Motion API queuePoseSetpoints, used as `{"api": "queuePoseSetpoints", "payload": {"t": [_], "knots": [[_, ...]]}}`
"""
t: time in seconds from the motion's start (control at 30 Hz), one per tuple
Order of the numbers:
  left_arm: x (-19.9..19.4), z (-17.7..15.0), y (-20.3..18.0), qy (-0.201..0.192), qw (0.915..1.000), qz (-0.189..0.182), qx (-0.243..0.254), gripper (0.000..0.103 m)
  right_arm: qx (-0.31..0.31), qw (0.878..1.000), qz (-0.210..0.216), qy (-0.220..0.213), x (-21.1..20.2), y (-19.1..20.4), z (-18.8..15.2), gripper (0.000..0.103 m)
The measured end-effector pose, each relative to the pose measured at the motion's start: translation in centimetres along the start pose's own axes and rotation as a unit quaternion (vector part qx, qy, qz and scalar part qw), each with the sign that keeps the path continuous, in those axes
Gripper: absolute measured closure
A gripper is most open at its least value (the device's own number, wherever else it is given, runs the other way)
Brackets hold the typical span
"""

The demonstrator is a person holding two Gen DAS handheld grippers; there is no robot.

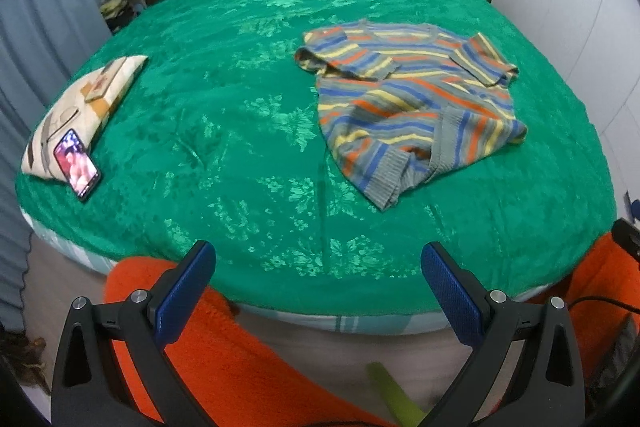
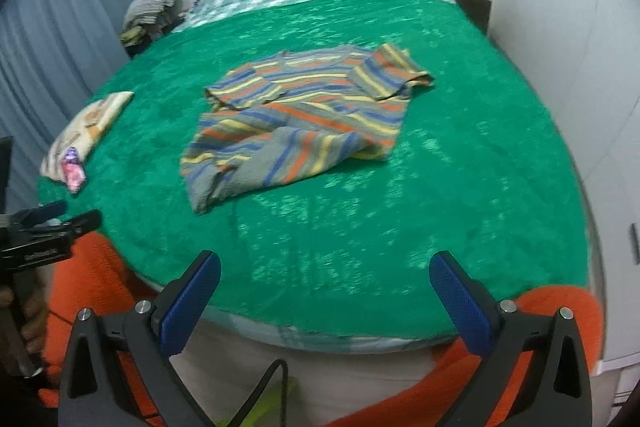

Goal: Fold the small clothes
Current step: 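Move both tools toward the striped sweater lying on the bed, then lower both tools onto the ribbed hem of the striped sweater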

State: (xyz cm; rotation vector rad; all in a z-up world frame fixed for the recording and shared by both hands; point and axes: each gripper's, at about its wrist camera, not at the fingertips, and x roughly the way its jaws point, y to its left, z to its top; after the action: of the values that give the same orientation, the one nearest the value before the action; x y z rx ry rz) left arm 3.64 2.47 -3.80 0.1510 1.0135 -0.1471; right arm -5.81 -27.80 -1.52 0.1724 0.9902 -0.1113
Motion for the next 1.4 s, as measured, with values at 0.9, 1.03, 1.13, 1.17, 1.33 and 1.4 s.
{"api": "queuePoseSetpoints", "payload": {"t": [0.9, 1.03, 1.13, 1.17, 1.33, 1.4], "knots": [[4.1, 0.1, 0.2, 0.042, 0.9964, -0.073, 0.009, 0.000, -0.036, 0.999, 0.014, -0.003, 1.4, 1.0, 0.7, 0.000], [9.3, 1.0, 0.8, 0.076, 0.9860, -0.147, -0.022, 0.000, -0.080, 0.996, 0.015, -0.036, 4.5, 0.0, 3.8, 0.000], [13.5, 2.2, -0.1, 0.086, 0.9827, -0.163, -0.019, 0.001, -0.109, 0.993, 0.041, -0.024, 8.7, -0.3, 6.7, 0.000], [14.4, 2.5, -0.3, 0.089, 0.9823, -0.164, -0.018, 0.001, -0.121, 0.991, 0.065, -0.009, 11.0, -0.2, 8.0, 0.000], [18.3, 3.9, -1.0, 0.089, 0.9816, -0.167, -0.029, 0.017, -0.188, 0.973, 0.130, 0.043, 18.7, 3.1, 11.2, 0.002], [18.7, 4.3, -0.9, 0.086, 0.9815, -0.168, -0.033, 0.039, -0.204, 0.966, 0.142, 0.073, 21.4, 4.4, 11.5, 0.011]]}}
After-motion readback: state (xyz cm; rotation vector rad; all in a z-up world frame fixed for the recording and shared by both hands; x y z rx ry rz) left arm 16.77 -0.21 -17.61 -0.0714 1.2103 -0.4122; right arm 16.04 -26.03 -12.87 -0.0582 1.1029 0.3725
